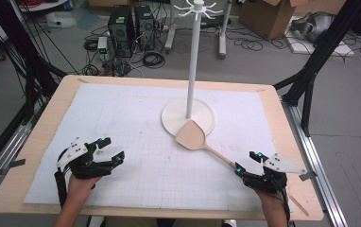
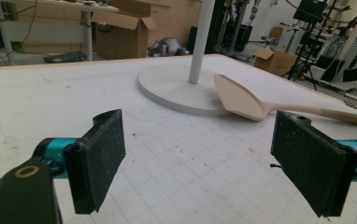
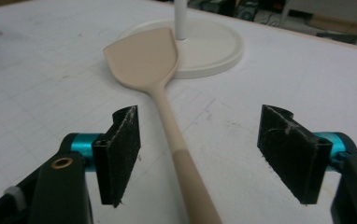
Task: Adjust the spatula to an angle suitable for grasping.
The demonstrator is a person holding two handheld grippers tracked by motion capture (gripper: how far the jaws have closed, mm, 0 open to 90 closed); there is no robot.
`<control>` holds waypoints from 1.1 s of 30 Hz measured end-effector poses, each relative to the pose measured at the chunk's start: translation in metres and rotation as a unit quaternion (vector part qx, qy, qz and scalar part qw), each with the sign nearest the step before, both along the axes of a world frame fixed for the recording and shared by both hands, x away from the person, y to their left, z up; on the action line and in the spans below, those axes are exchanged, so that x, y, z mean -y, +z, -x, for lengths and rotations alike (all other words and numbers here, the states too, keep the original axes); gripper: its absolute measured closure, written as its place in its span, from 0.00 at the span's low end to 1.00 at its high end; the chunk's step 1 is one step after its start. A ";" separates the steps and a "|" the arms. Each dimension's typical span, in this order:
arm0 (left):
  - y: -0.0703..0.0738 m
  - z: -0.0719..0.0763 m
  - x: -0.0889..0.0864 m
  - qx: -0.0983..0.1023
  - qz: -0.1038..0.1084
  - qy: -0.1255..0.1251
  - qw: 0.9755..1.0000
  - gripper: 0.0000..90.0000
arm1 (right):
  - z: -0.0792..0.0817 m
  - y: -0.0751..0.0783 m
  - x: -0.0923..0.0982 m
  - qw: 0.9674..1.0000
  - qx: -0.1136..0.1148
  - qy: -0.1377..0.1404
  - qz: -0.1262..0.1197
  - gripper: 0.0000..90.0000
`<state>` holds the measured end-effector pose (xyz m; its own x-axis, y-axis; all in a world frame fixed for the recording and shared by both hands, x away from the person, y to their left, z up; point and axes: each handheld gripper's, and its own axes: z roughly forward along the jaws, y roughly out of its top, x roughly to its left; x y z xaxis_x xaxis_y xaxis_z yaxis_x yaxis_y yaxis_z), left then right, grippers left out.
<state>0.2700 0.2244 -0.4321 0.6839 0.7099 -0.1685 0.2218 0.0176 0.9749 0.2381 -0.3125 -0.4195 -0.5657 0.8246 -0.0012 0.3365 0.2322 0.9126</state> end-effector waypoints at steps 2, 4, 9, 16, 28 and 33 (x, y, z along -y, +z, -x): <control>-0.001 0.000 0.000 -0.001 -0.001 -0.001 1.000 0.21 | -0.009 0.002 -0.009 0.999 -0.009 0.026 0.017 0.40; -0.001 0.000 0.000 -0.001 -0.001 -0.001 1.000 0.21 | -0.012 0.003 -0.010 0.999 -0.008 0.032 0.020 0.41; -0.002 0.000 -0.001 -0.003 -0.001 -0.001 1.000 0.21 | -0.034 0.006 -0.024 0.997 -0.021 0.057 0.042 0.45; -0.003 0.000 -0.004 -0.006 0.000 0.001 1.000 0.21 | -0.061 0.003 -0.044 0.989 -0.057 0.098 0.094 0.52; -0.004 -0.001 -0.004 -0.009 0.004 -0.001 1.000 0.22 | -0.088 -0.013 -0.060 0.972 -0.117 0.145 0.142 0.70; -0.005 -0.001 -0.005 -0.012 0.003 -0.001 1.000 0.22 | -0.092 -0.016 -0.062 0.971 -0.118 0.148 0.144 0.76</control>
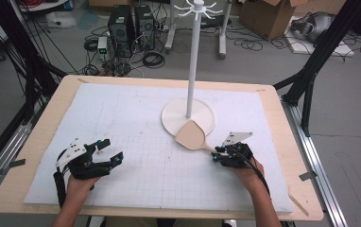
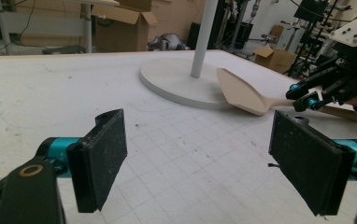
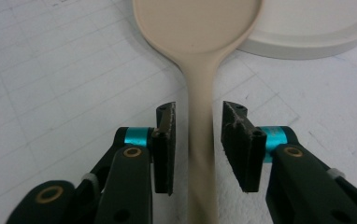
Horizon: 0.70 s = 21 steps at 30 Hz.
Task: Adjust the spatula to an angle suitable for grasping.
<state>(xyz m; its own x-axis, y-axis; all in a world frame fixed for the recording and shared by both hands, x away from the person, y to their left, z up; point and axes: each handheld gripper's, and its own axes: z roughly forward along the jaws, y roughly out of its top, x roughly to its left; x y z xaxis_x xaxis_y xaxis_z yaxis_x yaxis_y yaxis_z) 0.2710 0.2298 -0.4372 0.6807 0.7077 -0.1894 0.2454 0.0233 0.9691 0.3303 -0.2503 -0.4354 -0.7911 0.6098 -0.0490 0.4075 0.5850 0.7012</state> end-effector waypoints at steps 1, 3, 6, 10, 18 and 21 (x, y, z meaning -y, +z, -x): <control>0.000 0.000 0.000 0.000 0.001 0.001 1.000 0.22 | 0.000 0.000 0.000 1.000 0.000 0.000 0.000 0.76; -0.001 0.000 0.000 -0.002 0.001 0.001 1.000 0.22 | -0.002 -0.002 -0.002 1.000 -0.005 0.004 0.010 0.79; -0.002 0.000 -0.002 -0.003 0.001 0.003 1.000 0.22 | -0.003 -0.003 -0.004 1.000 -0.007 0.007 0.020 0.84; -0.002 0.001 -0.004 -0.003 0.002 0.003 1.000 0.22 | -0.005 -0.002 -0.002 1.000 -0.020 -0.001 0.010 0.87; -0.001 0.002 -0.010 -0.001 0.009 0.013 1.000 0.23 | -0.003 0.002 -0.005 0.998 -0.030 0.046 -0.014 0.87; -0.001 0.002 -0.013 0.001 0.012 0.017 1.000 0.23 | -0.003 0.010 -0.010 0.996 -0.027 0.076 -0.029 0.87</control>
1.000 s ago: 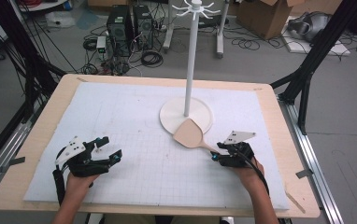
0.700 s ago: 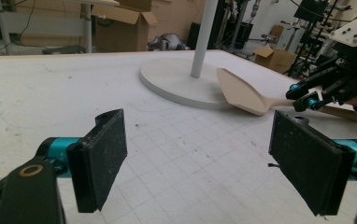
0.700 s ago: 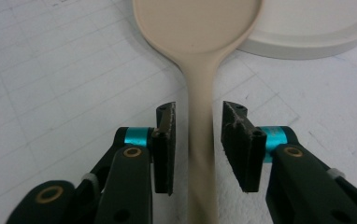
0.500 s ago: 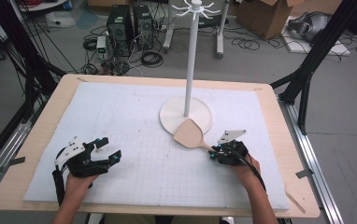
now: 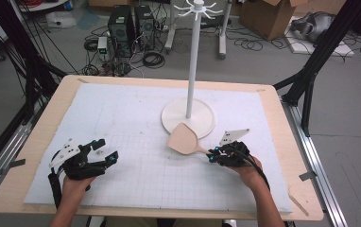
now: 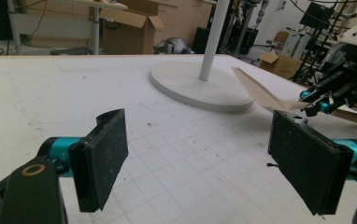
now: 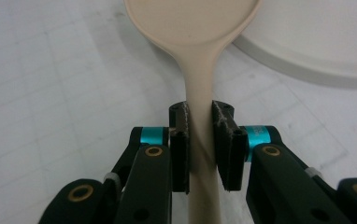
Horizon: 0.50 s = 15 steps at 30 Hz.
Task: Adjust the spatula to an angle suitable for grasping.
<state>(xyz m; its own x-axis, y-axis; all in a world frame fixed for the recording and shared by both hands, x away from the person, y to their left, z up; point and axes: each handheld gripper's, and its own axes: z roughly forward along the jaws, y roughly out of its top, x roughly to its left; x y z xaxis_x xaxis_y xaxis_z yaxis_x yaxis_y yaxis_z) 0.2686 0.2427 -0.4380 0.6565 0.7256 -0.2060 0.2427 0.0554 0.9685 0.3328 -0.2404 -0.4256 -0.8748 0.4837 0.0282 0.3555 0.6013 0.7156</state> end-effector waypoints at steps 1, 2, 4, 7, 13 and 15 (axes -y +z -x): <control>0.000 0.000 -0.001 0.000 0.001 0.002 1.000 0.23 | 0.000 0.000 0.000 1.000 0.000 0.000 0.000 0.87; 0.000 0.001 -0.003 0.001 -0.001 0.003 1.000 0.23 | 0.000 0.003 -0.002 1.000 0.000 0.008 -0.002 0.87; 0.001 0.002 -0.007 0.002 0.003 0.008 1.000 0.23 | 0.001 0.010 -0.013 0.999 0.004 0.047 0.006 0.87; 0.001 0.002 -0.010 0.003 0.003 0.011 1.000 0.23 | 0.002 0.013 -0.021 0.997 0.005 0.072 0.010 0.87; 0.002 0.003 -0.017 0.005 0.003 0.016 1.000 0.23 | 0.002 0.015 -0.053 0.987 0.001 0.161 0.028 0.87; 0.003 0.004 -0.019 0.005 0.003 0.018 1.000 0.23 | 0.000 0.014 -0.060 0.983 -0.002 0.178 0.035 0.87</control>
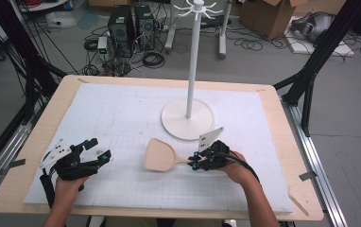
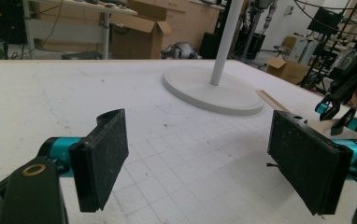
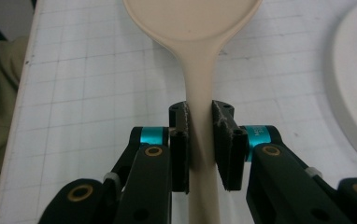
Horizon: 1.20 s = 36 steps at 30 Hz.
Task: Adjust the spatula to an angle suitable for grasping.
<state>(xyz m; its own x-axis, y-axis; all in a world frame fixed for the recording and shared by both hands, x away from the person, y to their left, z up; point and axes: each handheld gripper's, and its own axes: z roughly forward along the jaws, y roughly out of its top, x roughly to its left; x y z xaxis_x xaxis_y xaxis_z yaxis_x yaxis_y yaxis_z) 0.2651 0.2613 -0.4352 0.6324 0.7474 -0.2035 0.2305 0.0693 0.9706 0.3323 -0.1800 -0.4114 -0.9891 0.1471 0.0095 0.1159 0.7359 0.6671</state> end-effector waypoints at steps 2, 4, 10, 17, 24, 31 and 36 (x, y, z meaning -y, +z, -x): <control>0.000 0.000 0.000 0.000 0.003 0.000 1.000 0.23 | -0.001 0.000 -0.003 1.000 -0.003 0.008 0.001 0.87; 0.000 0.000 -0.001 -0.001 0.002 0.001 1.000 0.23 | -0.002 -0.002 -0.010 1.000 -0.009 0.023 0.001 0.87; -0.001 -0.001 0.001 -0.001 -0.004 -0.003 1.000 0.23 | -0.003 -0.009 -0.028 0.998 -0.016 0.052 0.019 0.87; -0.002 -0.002 -0.002 -0.001 -0.007 -0.001 1.000 0.24 | 0.001 -0.016 -0.049 0.996 -0.023 0.084 0.029 0.87; -0.003 -0.004 -0.005 -0.003 -0.004 0.002 1.000 0.24 | 0.001 -0.020 -0.058 0.995 -0.032 0.093 0.033 0.85; -0.001 -0.006 0.000 -0.002 0.000 -0.004 1.000 0.24 | 0.004 0.007 -0.024 0.996 0.006 -0.023 -0.090 0.50; -0.001 -0.007 0.002 0.000 0.000 -0.009 1.000 0.24 | 0.020 0.018 0.037 0.967 0.074 -0.183 -0.163 0.38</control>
